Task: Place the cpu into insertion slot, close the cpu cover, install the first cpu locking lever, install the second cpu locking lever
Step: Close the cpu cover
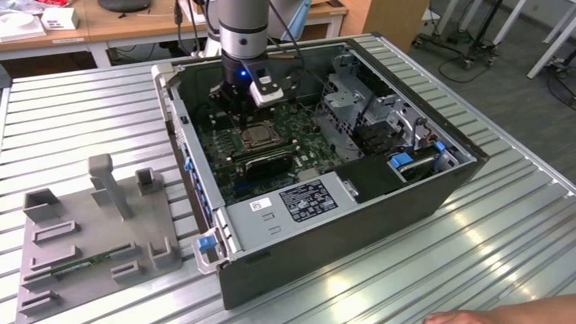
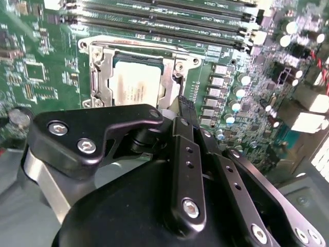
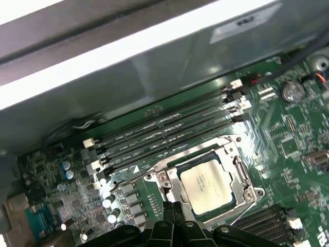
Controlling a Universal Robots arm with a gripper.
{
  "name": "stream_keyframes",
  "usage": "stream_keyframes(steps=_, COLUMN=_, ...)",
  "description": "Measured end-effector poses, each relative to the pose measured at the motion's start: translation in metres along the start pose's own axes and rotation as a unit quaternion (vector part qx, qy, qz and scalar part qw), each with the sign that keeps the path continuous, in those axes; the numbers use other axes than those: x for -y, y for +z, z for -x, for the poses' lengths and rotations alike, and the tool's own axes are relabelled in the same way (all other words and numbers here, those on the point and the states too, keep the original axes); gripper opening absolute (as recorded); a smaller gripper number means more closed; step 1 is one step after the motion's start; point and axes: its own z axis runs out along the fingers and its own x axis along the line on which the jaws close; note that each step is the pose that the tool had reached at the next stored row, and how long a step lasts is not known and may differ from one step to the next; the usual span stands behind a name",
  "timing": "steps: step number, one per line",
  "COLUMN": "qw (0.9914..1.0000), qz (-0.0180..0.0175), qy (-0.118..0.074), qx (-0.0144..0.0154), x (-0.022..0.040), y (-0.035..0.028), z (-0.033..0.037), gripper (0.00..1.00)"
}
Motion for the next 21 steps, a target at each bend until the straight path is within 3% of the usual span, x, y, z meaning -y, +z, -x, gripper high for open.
stream_keyframes(steps=4, qw=0.99932, qz=0.0002, qy=-0.037, qx=-0.0014, x=0.0000, y=0.0003, z=0.0000, gripper=0.10)
stream_keyframes(steps=7, qw=0.99797, qz=0.0002, qy=-0.064, qx=-0.0024, x=0.0000, y=0.0007, z=0.0000, gripper=0.10)
stream_keyframes(steps=14, qw=0.99240, qz=0.0003, qy=-0.123, qx=-0.0048, x=0.0000, y=0.0017, z=0.0000, gripper=0.10)
stream_keyframes(steps=18, qw=0.99173, qz=0.0009, qy=-0.128, qx=-0.0044, x=0.0001, y=0.0020, z=-0.0002, gripper=0.10)
stream_keyframes(steps=21, qw=0.99144, qz=0.0055, qy=-0.130, qx=0.0014, x=0.0004, y=0.0025, z=-0.0010, gripper=0.10)
